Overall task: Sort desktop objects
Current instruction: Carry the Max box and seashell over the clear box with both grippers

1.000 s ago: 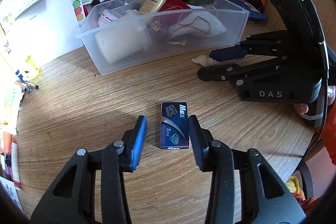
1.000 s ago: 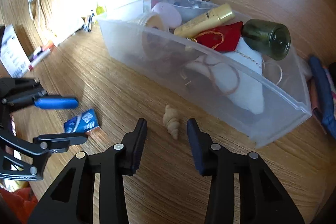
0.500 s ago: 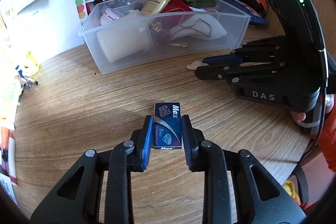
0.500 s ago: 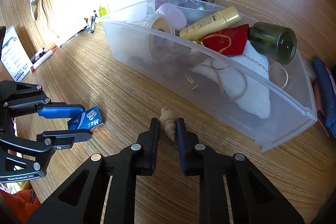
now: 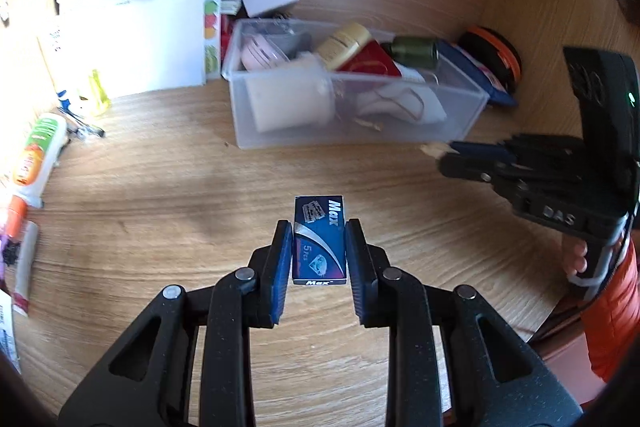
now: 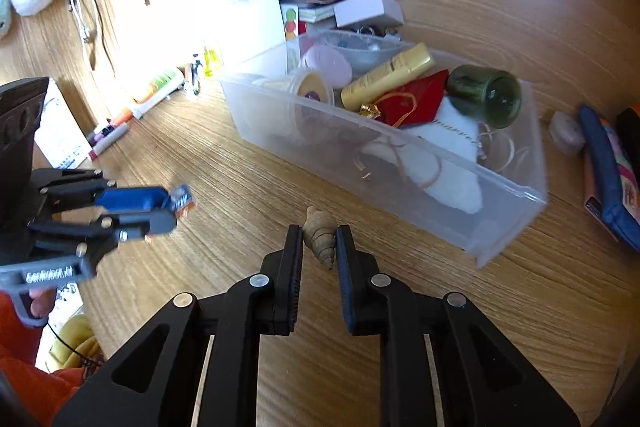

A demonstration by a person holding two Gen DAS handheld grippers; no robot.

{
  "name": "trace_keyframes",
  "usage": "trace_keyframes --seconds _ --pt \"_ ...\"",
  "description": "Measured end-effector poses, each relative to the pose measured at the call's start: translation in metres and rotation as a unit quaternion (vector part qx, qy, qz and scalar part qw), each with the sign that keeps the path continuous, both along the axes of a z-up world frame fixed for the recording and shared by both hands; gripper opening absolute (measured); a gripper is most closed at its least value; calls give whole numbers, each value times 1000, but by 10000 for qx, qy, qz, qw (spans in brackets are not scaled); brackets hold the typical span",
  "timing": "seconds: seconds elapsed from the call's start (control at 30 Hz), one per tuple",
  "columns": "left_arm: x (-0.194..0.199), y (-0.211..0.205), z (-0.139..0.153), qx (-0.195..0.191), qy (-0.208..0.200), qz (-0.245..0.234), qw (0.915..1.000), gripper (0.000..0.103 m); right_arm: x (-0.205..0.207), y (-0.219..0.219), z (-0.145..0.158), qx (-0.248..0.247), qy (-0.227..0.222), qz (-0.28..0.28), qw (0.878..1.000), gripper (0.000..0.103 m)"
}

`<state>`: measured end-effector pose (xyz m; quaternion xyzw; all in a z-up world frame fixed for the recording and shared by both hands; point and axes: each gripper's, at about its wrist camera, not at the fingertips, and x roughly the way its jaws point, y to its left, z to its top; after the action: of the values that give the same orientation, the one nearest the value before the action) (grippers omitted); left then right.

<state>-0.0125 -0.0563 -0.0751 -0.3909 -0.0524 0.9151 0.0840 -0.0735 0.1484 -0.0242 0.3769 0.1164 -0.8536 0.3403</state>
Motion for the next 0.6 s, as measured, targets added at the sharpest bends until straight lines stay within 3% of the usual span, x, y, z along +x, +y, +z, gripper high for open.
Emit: trace_keyframes --seconds 0.33,0.6 --pt "-18 -19 59 -284 735 203 9967 26 -6 29 24 -279 204 -332 9989 15" --pt "-53 -6 89 -438 1060 -51 9934 26 -24 42 49 -533 476 -630 9954 15"
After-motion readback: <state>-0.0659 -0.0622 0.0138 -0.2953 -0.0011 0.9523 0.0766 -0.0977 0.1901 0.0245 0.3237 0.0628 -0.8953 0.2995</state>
